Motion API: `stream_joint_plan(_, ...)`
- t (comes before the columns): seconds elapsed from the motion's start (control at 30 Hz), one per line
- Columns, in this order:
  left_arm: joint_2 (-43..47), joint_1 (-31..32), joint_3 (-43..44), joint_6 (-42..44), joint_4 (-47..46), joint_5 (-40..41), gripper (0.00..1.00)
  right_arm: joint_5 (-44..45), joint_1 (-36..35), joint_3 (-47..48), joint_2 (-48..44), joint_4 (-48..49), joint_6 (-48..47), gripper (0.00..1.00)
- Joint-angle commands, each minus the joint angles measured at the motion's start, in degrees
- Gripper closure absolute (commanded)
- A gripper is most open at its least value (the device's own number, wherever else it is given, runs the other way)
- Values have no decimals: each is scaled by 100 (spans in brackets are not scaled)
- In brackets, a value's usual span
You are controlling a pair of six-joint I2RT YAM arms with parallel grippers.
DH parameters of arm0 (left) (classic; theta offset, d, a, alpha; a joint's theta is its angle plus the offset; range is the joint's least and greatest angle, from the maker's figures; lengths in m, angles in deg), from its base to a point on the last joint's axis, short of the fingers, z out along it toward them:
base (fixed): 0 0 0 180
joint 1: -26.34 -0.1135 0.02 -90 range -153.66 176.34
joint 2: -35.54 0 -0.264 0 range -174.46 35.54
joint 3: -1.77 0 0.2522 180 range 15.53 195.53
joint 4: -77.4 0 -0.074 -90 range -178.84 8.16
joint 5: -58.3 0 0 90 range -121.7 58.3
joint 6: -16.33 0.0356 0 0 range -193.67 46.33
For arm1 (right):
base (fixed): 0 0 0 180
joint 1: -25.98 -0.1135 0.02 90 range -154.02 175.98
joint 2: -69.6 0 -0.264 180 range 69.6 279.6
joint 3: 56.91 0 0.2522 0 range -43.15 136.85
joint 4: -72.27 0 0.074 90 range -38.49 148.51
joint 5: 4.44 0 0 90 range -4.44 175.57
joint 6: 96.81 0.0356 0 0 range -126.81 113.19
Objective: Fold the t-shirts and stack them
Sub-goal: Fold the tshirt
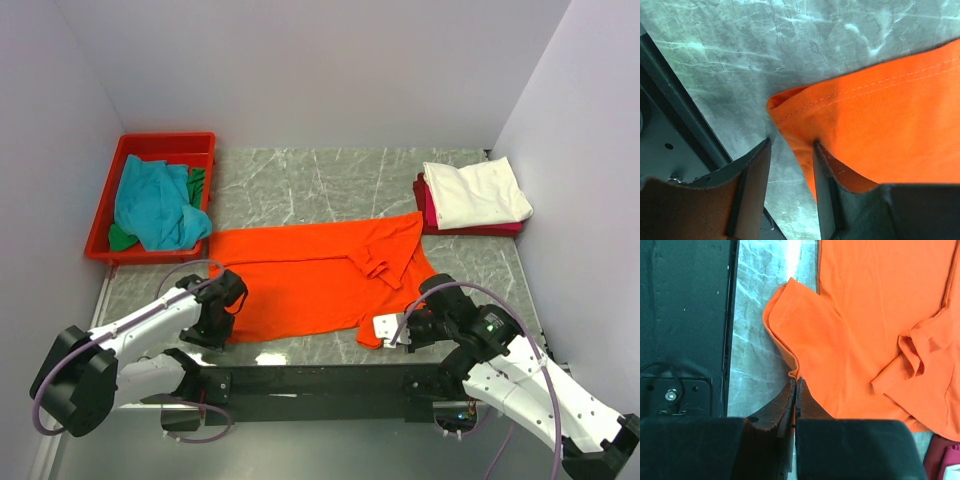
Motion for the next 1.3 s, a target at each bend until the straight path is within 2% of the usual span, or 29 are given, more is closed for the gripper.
stream_joint_plan(0.0, -235, 8, -200, -342, -259, 333, 55, -104, 68, 243, 10, -19, -57, 100)
stream_joint_plan(0.23, -402, -36, -113, -351, -250, 543, 59, -139, 112, 252, 27, -55, -92, 100)
stream_joint_plan(0.33, -428, -45, -95, -316, -242, 579, 78, -156, 129, 269, 45, -81, -83, 100)
stream_joint_plan(0.37, -446, -45, -86, -307, -233, 587, 87, -165, 129, 278, 36, -98, -101, 100)
stream_joint_plan(0.57, -254, -54, -25, -131, -233, 692, 99, -244, 200, 366, 80, -195, -110, 100)
stream_joint_plan(0.87, 458, -45, 713, 475, 356, 930, 100, 151, 358, 840, 501, -143, 22, 100)
stream_joint_plan(1.03, 714, -45, 766, 827, 189, 886, 100, 414, 542, 1375, 1098, 147, 207, 100)
stream_joint_plan(1.27, 565, -45, 1178, 1275, -118, 1149, 100, 626, 841, 2202, 1714, 367, 453, 100)
